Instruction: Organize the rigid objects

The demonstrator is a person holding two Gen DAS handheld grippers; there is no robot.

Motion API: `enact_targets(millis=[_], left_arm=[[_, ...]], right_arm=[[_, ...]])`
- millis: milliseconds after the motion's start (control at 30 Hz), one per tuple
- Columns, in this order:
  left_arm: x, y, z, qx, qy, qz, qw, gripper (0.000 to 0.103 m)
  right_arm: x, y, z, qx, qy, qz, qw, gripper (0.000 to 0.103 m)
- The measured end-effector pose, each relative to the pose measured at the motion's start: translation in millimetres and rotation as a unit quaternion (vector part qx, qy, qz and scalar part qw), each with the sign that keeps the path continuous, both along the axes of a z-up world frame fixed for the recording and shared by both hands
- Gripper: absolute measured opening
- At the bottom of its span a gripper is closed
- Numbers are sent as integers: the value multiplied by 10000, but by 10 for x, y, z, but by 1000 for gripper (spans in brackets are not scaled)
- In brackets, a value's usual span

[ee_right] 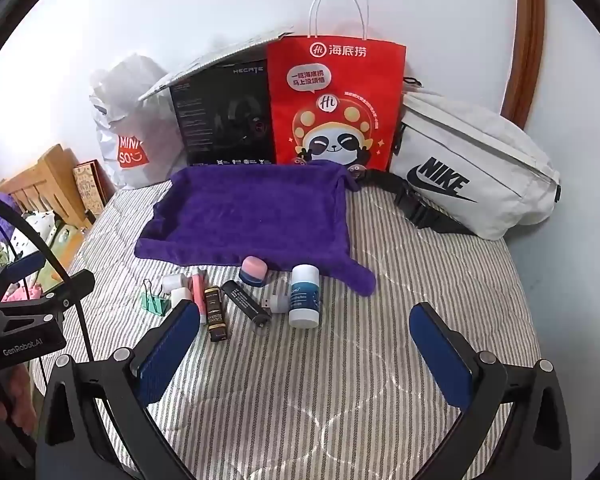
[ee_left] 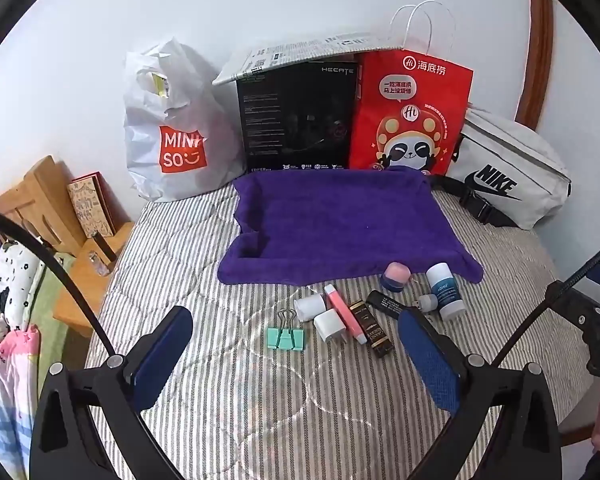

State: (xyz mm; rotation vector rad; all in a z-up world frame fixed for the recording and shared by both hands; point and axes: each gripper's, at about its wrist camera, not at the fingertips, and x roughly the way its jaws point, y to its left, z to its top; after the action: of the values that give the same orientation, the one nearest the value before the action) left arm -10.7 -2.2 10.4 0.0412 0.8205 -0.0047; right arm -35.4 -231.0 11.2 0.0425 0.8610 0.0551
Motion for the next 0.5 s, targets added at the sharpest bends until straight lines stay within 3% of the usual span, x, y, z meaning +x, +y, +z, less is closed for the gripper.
enact_targets(millis=[500], left_arm=[[-1,-10,43,39,19,-17,10000,103]], right_arm=[[-9,10,6,3,24,30,10000,103]])
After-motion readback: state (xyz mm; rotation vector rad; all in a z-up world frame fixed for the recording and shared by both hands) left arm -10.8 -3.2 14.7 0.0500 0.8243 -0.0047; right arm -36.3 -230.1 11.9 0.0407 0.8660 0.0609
